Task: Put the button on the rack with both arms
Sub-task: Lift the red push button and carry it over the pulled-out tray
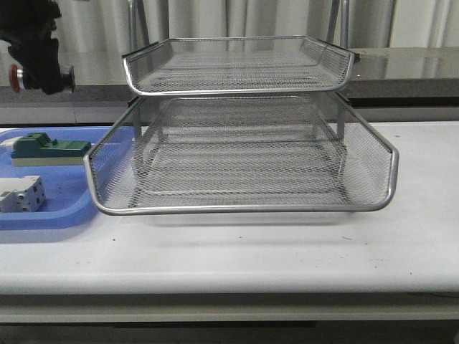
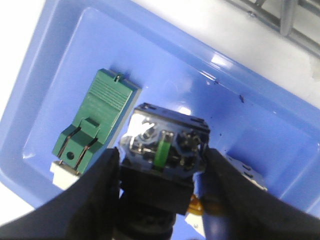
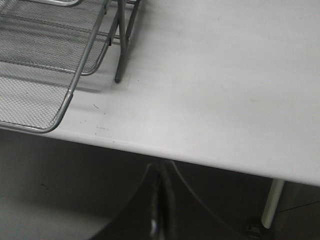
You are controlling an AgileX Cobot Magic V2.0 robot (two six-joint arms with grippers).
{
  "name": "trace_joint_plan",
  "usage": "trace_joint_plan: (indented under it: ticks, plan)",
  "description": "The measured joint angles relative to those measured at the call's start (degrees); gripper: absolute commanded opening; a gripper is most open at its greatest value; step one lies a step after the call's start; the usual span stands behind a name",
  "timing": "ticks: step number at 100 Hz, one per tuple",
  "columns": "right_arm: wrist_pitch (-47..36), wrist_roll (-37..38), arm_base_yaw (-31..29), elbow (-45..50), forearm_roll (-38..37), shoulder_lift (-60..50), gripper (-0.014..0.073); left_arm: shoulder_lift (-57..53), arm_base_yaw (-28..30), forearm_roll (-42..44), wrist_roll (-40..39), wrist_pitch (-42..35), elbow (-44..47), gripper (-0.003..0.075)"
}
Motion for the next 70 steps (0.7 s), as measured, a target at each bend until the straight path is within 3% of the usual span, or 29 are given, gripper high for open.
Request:
trace_joint_plan:
  ticks: [38, 70]
  plan:
    - [0.00, 0.00, 0.00, 0.00, 0.00, 0.00, -0.0068, -18.24, -7.96, -1.17, -0.48, 1.12, 16.29, -0.0020]
    - [0.00, 0.00, 0.00, 0.00, 0.00, 0.00, -0.0068, -21.86, -20.54, -5.30, -3.06, 1.34, 18.40, -0.0020]
